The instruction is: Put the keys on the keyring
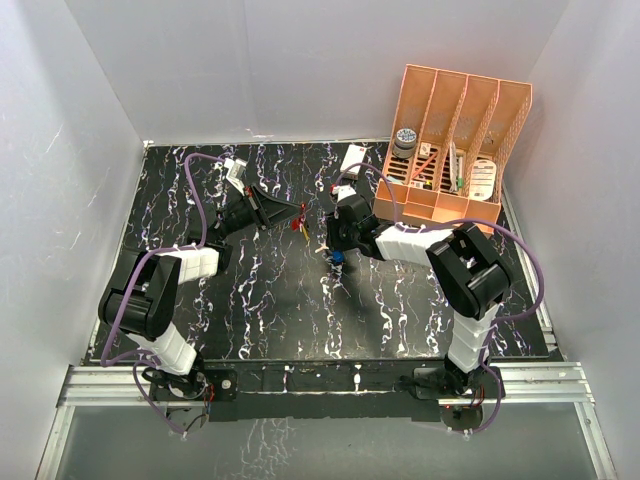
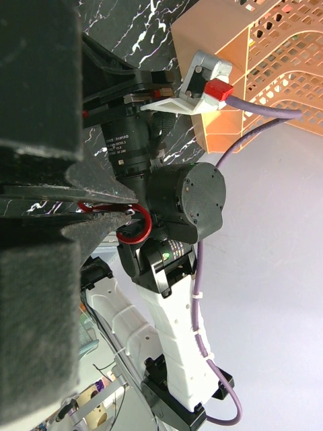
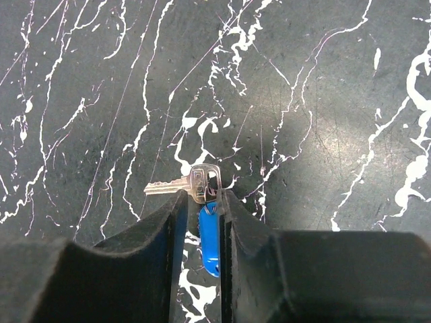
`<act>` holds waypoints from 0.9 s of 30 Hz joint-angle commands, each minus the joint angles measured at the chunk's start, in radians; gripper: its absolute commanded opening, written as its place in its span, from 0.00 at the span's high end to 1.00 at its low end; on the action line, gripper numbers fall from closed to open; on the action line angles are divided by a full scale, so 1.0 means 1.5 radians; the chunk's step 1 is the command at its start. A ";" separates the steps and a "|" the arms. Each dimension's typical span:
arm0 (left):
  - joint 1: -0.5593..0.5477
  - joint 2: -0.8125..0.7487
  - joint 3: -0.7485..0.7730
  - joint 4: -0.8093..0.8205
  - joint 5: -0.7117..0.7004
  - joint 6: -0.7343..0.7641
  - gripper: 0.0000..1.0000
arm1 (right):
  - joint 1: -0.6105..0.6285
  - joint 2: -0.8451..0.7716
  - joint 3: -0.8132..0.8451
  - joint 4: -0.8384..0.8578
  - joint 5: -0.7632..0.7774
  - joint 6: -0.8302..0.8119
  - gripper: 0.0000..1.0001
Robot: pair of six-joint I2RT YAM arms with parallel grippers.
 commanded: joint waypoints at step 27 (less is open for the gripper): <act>-0.002 -0.031 -0.004 0.206 0.003 0.006 1.00 | 0.001 -0.046 0.001 0.051 0.030 -0.012 1.00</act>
